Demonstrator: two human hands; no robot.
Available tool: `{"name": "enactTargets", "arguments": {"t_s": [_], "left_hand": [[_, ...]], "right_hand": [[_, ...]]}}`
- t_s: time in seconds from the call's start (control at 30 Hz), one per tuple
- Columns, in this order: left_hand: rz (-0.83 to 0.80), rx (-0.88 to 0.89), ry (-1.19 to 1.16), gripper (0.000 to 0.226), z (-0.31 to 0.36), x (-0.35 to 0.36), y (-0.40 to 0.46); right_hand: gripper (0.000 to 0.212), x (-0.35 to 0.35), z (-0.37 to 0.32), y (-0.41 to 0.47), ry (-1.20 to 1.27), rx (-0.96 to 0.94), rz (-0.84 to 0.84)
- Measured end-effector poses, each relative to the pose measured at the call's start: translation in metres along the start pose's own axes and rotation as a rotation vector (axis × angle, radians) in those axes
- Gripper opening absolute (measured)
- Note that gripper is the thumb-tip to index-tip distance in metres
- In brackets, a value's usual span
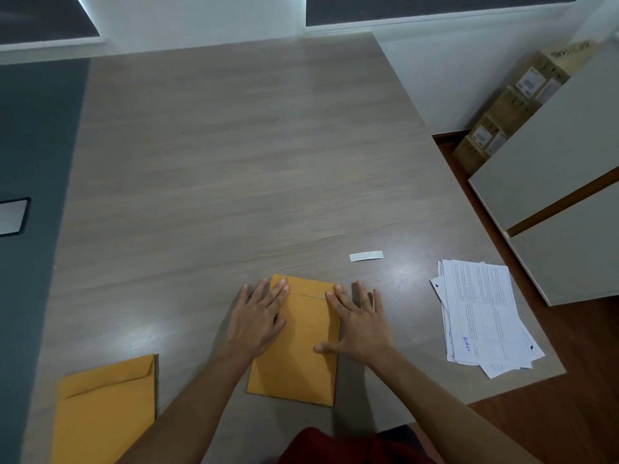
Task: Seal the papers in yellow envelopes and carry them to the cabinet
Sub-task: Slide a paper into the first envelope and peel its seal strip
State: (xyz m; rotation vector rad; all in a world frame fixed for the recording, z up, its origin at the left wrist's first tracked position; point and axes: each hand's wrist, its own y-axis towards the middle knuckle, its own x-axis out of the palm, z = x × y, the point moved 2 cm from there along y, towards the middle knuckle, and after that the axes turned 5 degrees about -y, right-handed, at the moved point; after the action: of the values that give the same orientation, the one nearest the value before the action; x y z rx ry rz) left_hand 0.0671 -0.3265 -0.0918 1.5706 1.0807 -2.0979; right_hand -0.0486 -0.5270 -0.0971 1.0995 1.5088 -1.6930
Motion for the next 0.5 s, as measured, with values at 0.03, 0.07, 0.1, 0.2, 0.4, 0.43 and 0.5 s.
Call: {"name": "enactTargets", "arguments": {"t_s": [0.03,0.07,0.1,0.2,0.4,0.43,0.5], "left_hand": [[0.007,-0.026,-0.026,0.065,0.001,-0.001,0.003],[0.018,-0.046,-0.053,0.068,0.001,-0.004,0.006],[0.034,-0.051,-0.070,0.072,0.002,-0.006,0.009],[0.038,0.008,-0.147,0.082,0.002,-0.010,0.018],[-0.040,-0.005,-0.120,0.111,-0.007,-0.022,0.035],[-0.047,-0.013,-0.095,0.115,-0.008,-0.025,0.040],[-0.053,-0.033,-0.082,0.116,-0.010,-0.030,0.052]], "right_hand": [[0.118,-0.006,0.000,0.009,-0.016,-0.007,-0.016],[0.119,-0.012,0.001,0.020,-0.030,-0.013,-0.031],[0.119,-0.019,0.002,0.031,-0.039,-0.011,-0.038],[0.117,-0.049,0.005,0.072,-0.017,0.006,-0.048],[0.088,-0.096,0.014,0.128,0.052,-0.001,0.049],[0.075,-0.098,0.012,0.130,0.082,0.002,0.119],[0.051,-0.095,0.005,0.126,0.129,-0.015,0.249]]}}
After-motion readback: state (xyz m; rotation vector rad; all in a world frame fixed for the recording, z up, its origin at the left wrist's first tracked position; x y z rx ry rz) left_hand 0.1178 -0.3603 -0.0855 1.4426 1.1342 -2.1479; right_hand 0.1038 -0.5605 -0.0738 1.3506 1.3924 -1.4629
